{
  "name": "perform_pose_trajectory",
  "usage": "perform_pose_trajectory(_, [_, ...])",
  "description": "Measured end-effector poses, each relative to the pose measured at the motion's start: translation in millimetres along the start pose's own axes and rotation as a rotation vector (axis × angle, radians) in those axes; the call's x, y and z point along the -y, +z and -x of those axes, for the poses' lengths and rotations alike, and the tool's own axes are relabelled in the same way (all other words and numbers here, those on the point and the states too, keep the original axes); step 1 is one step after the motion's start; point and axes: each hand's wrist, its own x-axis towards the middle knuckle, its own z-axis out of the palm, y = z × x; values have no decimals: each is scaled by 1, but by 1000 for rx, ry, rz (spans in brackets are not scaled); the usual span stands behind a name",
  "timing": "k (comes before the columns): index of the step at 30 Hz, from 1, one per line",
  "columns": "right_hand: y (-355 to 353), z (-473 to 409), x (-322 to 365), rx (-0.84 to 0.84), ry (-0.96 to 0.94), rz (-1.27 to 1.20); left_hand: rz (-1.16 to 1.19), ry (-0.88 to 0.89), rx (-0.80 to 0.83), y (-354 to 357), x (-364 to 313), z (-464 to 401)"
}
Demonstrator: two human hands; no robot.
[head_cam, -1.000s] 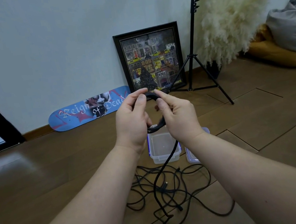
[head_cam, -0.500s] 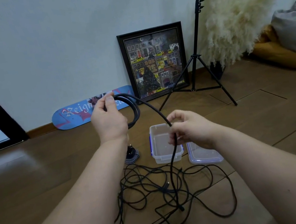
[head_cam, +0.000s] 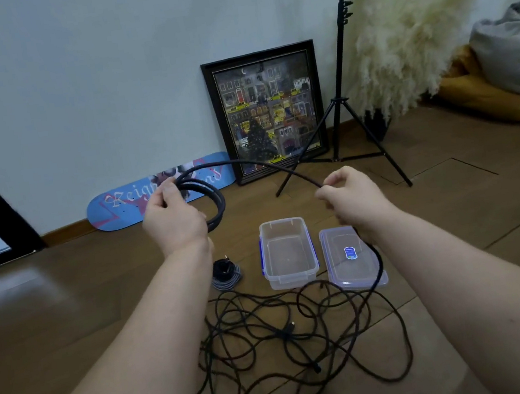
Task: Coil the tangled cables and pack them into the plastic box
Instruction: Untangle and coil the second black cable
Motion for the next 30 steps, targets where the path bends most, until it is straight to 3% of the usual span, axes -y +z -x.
perform_pose_trajectory(3, [-1,3,0,-4,-87,-16,8,-21,-38,-3,0,-2])
perform_pose_trajectory(8, [11,14,2,25,-379,618,-33,2,-20,-4,4,-1])
perform_pose_trajectory(12, [8,25,24,250,-427,1014,-126,82,33,-7,8,-2])
perform_pose_trajectory(14, [2,32,37,436,-397,1075,-189,143,97,-10,8,-4])
perform_pose_trajectory(17, [-6,42,54,722,-377,901,-251,222,258,-13,11,-3])
perform_pose_trajectory(20, [-5,48,64,842,-431,483,-211,214,435,-7,9,7])
perform_pose_trajectory(24, [0,39,60,596,-426,-52,-48,-12,641,2,4,31])
perform_pose_trajectory(27, [7,34,52,407,-399,-108,93,-165,740,4,3,39])
perform_pose_trajectory(30, [11,28,44,280,-390,-72,146,-247,734,5,4,42])
